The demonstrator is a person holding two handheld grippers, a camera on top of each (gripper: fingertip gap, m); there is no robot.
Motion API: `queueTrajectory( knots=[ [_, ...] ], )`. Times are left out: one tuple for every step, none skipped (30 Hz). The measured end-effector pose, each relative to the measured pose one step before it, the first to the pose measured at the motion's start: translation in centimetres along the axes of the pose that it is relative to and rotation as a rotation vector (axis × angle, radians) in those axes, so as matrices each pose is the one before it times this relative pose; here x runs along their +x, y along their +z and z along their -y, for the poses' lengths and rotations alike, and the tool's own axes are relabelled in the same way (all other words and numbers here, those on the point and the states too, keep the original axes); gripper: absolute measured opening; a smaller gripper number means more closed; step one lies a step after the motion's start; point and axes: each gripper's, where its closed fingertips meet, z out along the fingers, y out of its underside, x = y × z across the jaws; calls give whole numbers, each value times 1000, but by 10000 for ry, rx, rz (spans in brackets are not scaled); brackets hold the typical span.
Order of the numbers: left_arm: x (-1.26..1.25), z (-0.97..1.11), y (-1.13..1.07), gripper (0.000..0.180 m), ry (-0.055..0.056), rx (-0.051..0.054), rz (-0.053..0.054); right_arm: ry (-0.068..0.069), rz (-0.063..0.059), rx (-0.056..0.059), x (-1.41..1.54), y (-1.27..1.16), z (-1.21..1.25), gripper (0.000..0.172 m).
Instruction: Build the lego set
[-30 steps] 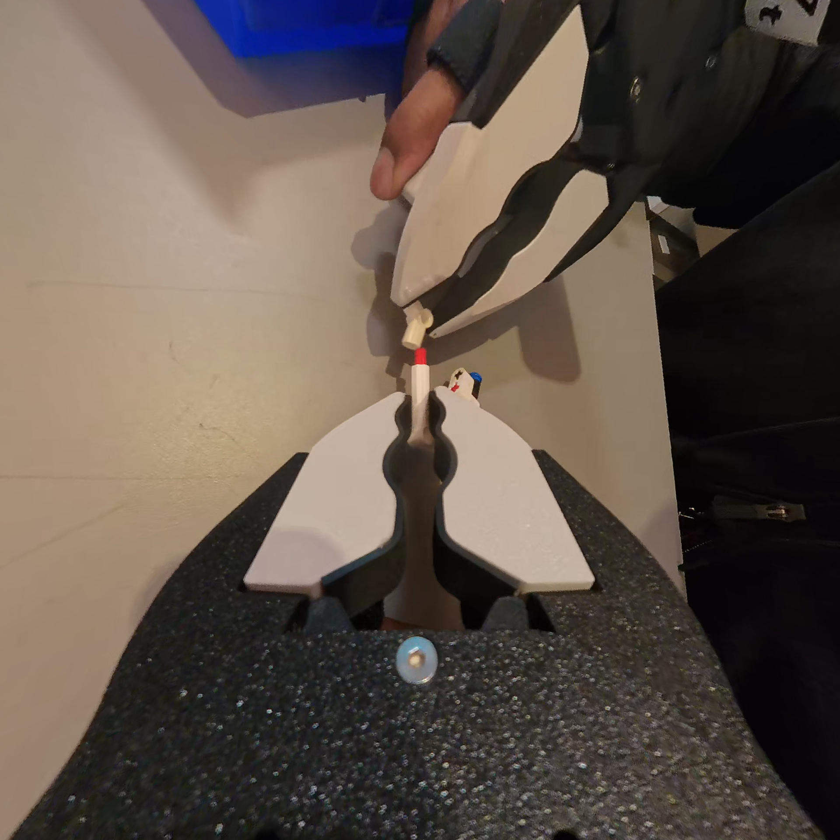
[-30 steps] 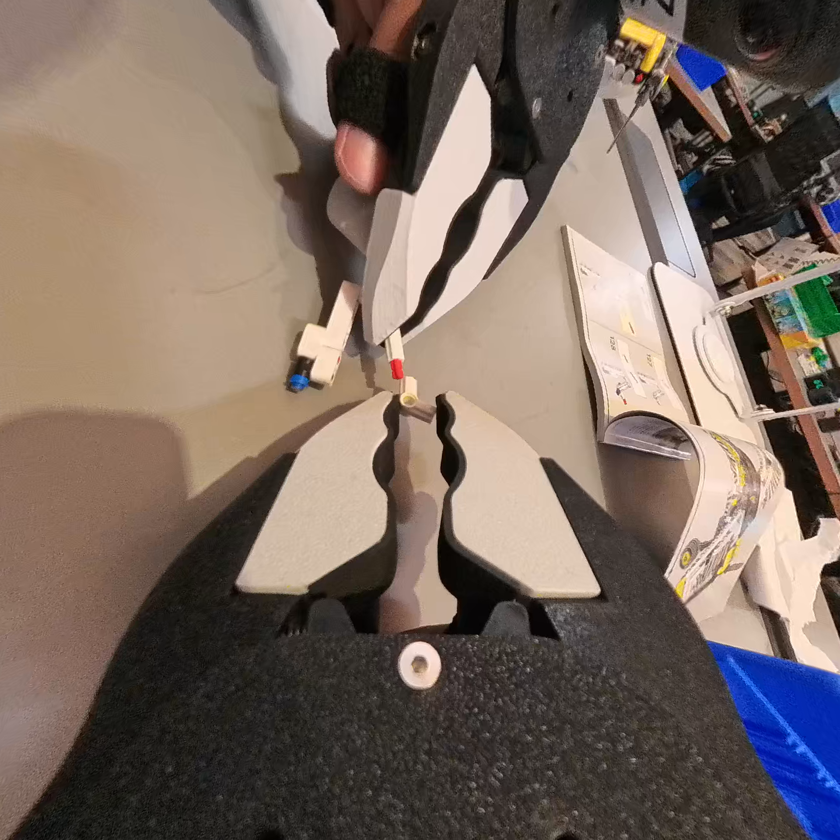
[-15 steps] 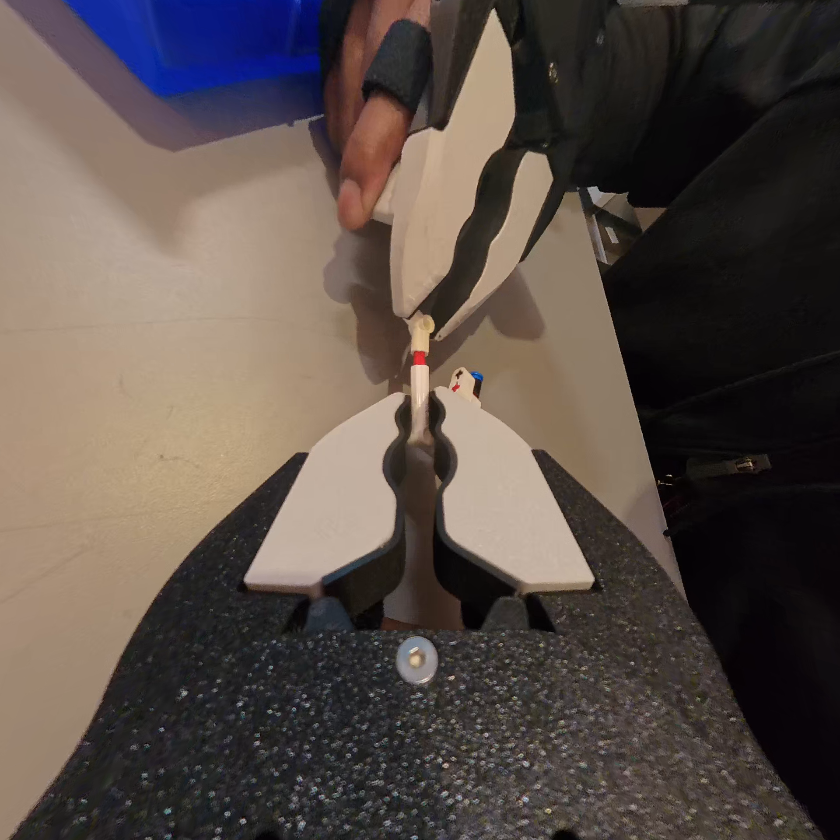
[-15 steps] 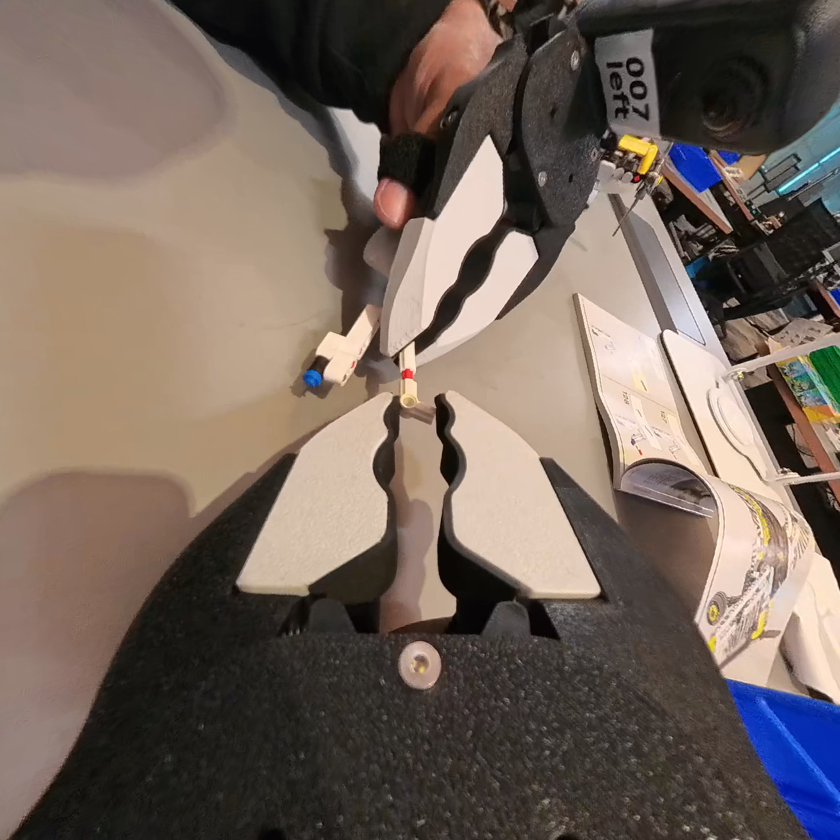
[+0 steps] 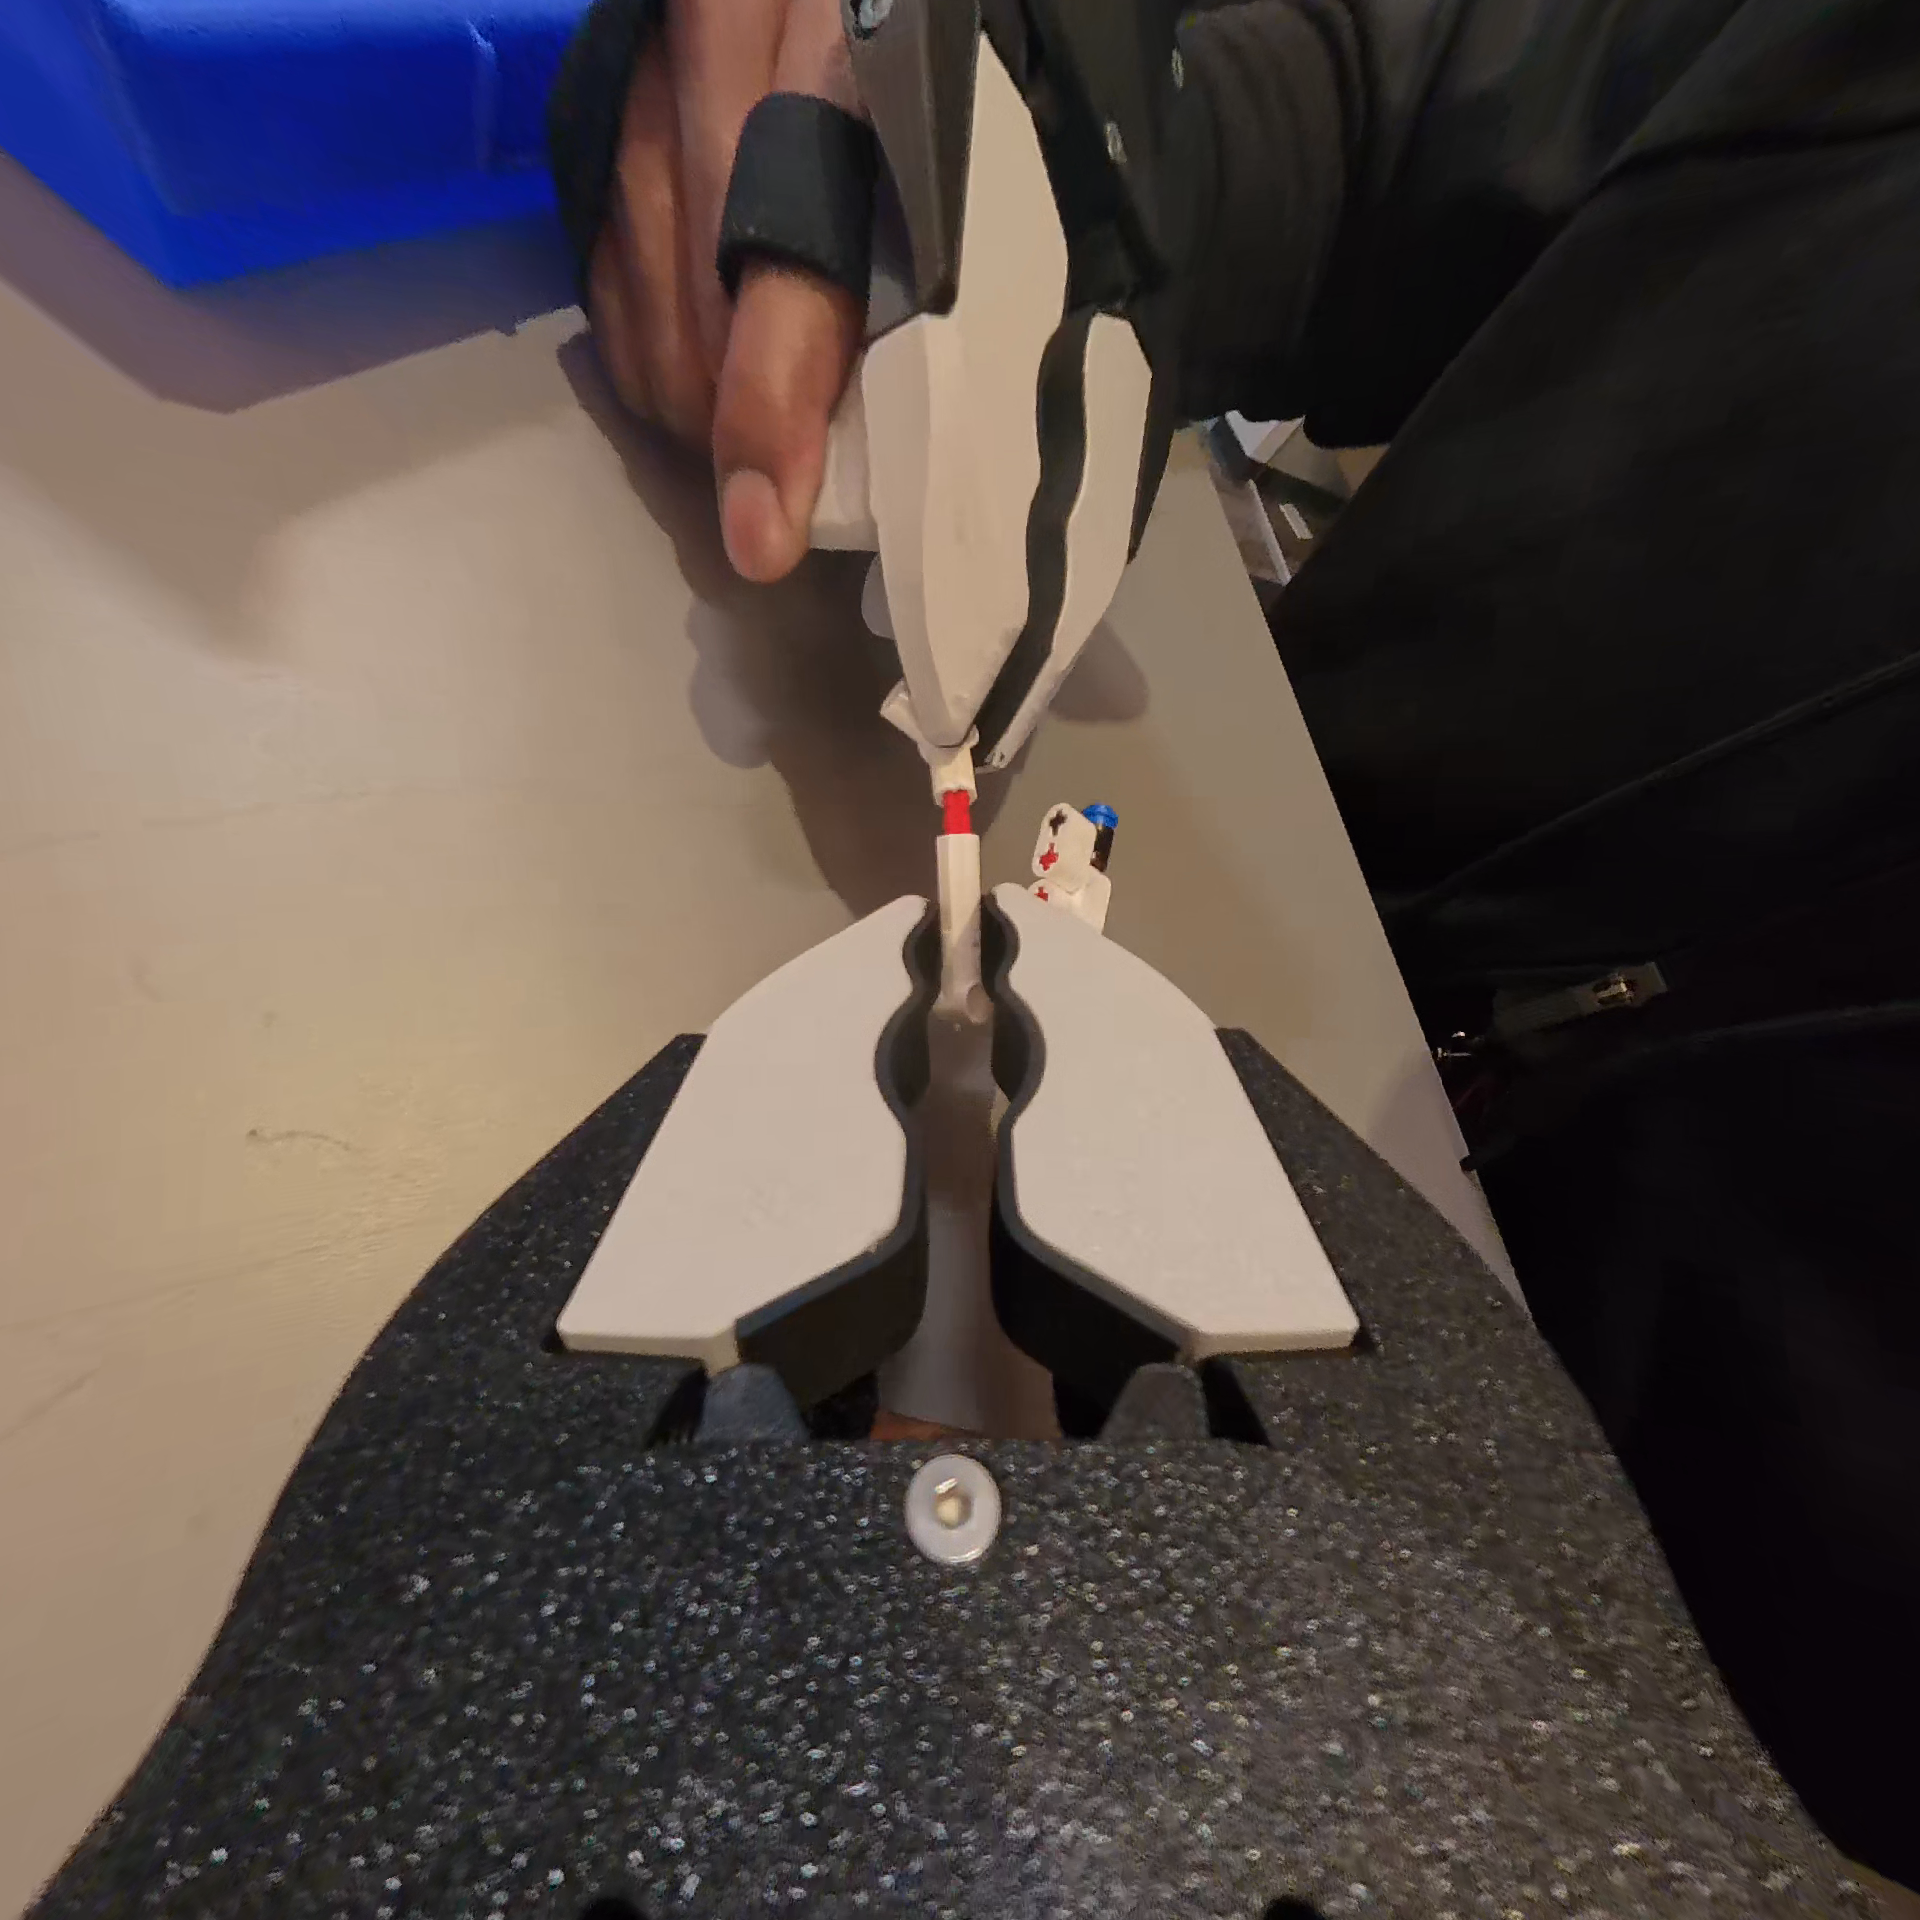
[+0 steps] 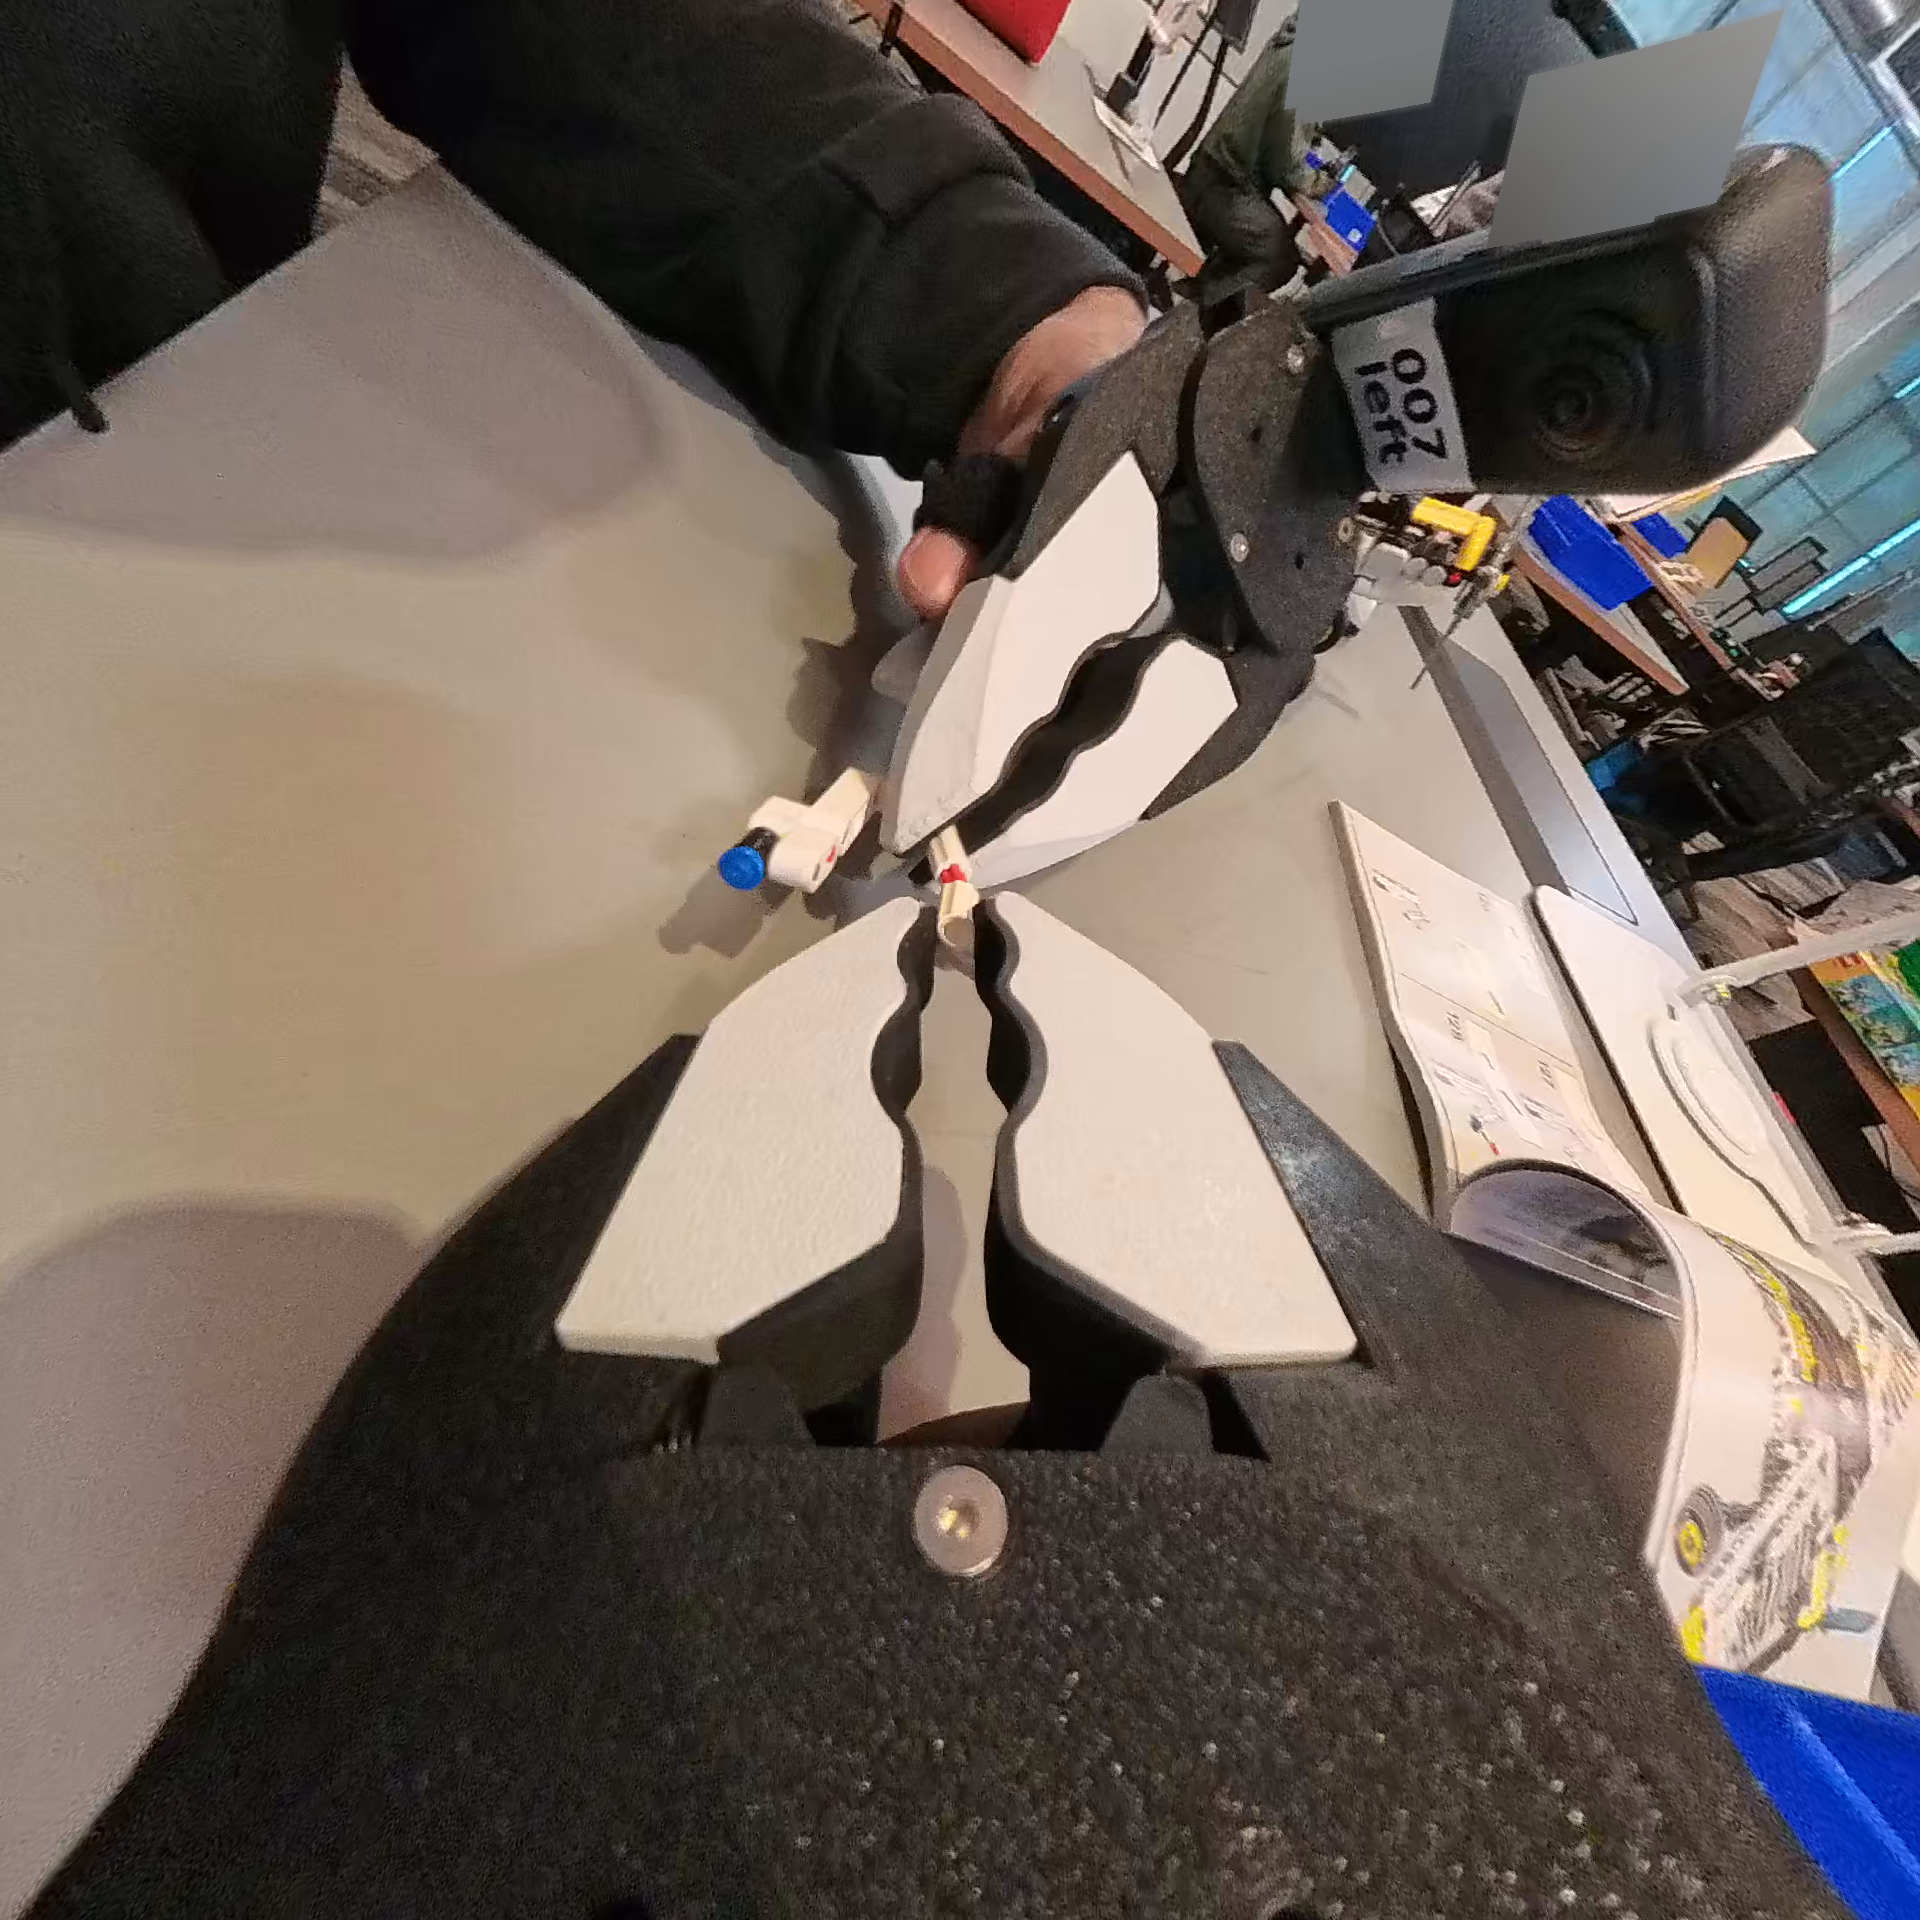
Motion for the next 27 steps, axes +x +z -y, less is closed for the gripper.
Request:
queueTrajectory(
  knots=[
    [76, -144, 98, 7, -9, -125, -24, -22, 136, -47, -200, 22, -38, 7],
    [54, -141, 115, 7, -10, -125, -10, -45, 136, -93, -212, 32, -85, 7],
    [58, -132, 138, 7, 0, -134, 0, -83, 128, -124, -204, 27, -96, 7],
    [137, -151, 150, 6, 1, -172, -42, -82, 140, -104, -234, 31, -64, 7],
    [134, -139, 152, 6, 57, -167, -23, -58, 151, -64, -245, 24, 10, 7],
    [58, -82, 121, 6, 67, -120, 17, -27, 109, -39, -177, 19, 9, 7],
    [69, -43, 80, 6, 16, -60, -24, -22, 66, -26, -111, 17, -1, 7],
    [6, -15, 61, 6, -35, -7, -21, -16, 39, -15, -70, -13, -2, 7],
    [-40, -21, 46, 6, -80, 6, -5, -6, 1, -37, -15, 7, -31, 7],
    [-119, -29, 37, 6, -82, 3, 39, -44, -34, -61, 20, 22, -72, 7],
    [-108, -31, 20, 6, -123, -9, 47, -71, -70, -82, 40, 46, -73, 7],
    [-110, -23, 1, 6, -149, -7, 56, -90, -106, -108, 73, 46, -61, 6],
    [-103, -9, 1, 6, -213, 6, 49, -85, -124, -132, 105, 63, -77, 6],
    [-65, -46, 9, 6, -220, 7, 12, -75, -108, -140, 73, 62, -78, 6],
    [-56, -64, 21, 6, -186, -20, 16, -100, -46, -144, -24, 93, -102, 6],
    [-39, -116, 56, 6, -77, -70, 19, -130, 16, -160, -135, 110, -130, 6],
    [-6, -156, 86, 6, -33, -121, 3, -128, 75, -119, -214, 118, -97, 6],
    [32, -129, 117, 6, 9, -116, -29, -95, 102, -70, -214, 84, -66, 5],
    [117, -40, 80, 6, 44, -63, -77, -21, 119, 28, -194, 15, 18, 5],
    [141, -12, 58, 6, 59, -31, -99, 93, 155, 119, -169, -37, 93, 5],
    [122, -23, 73, 6, 6, -41, -99, 116, 152, 135, -132, -35, 101, 5],
    [61, -28, 74, 6, 32, -53, -53, 48, 121, 91, -117, -15, 51, 5],
    [67, -20, 52, 6, 50, -50, -47, 3, 98, 65, -113, 4, 43, 5],
    [101, -47, 62, 6, 52, -57, -61, 21, 108, 69, -135, 19, 98, 5],
    [70, -2, 76, 6, 20, -40, -37, 52, 98, 84, -118, 31, 128, 4],
    [7, 210, 108, 6, -59, 96, -4, 60, 15, 102, -3, 79, 195, 4],
    [196, 406, 170, 6, -213, 161, -177, 50, -19, 104, 19, 142, 273, 0]
  ],
)
